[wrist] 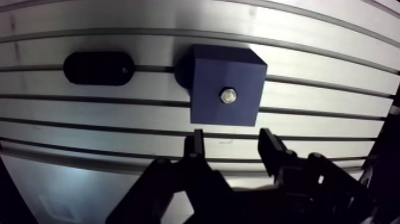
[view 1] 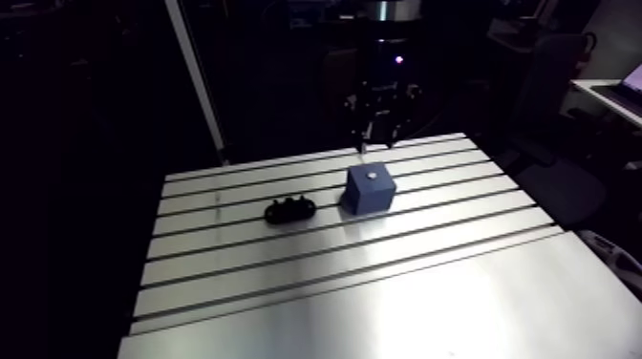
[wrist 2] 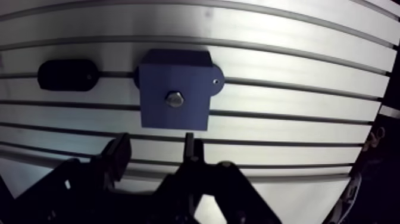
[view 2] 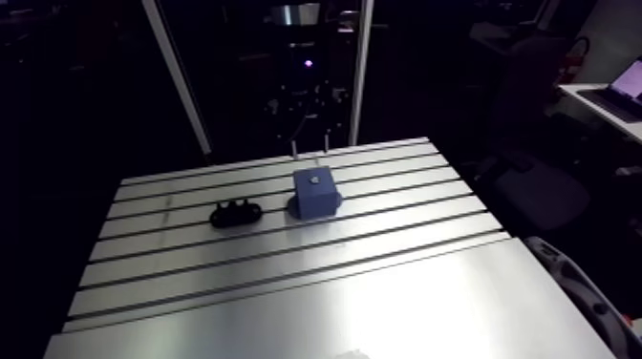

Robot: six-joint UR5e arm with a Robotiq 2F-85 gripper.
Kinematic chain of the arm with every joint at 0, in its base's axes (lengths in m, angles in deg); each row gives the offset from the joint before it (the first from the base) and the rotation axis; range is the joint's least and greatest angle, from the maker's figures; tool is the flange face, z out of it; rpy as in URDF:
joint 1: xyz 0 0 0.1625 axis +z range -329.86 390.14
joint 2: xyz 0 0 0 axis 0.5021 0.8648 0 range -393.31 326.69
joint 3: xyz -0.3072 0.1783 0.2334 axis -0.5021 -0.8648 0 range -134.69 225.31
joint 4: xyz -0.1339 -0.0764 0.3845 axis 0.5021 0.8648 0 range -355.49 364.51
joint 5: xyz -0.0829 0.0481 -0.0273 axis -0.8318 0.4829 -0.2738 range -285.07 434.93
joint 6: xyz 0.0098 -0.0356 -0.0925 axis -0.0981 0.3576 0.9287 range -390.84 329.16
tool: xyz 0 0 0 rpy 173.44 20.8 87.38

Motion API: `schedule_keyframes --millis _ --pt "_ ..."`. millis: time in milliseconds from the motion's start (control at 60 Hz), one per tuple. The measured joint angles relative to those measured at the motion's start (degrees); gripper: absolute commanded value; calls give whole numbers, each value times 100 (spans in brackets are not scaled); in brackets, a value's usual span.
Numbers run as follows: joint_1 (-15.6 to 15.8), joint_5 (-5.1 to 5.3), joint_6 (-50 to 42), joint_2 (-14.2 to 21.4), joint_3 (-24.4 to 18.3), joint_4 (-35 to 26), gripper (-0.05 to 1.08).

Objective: Pick up the M10 bolt and insert it into the hex recess until seated.

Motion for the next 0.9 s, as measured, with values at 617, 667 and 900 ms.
schedule_keyframes --millis 617,667,900 --pt "-65 36 -299 -177 64 279 106" --pt "-72 36 -291 -177 75 294 106" --pt "-112 32 -254 -179 141 383 106"
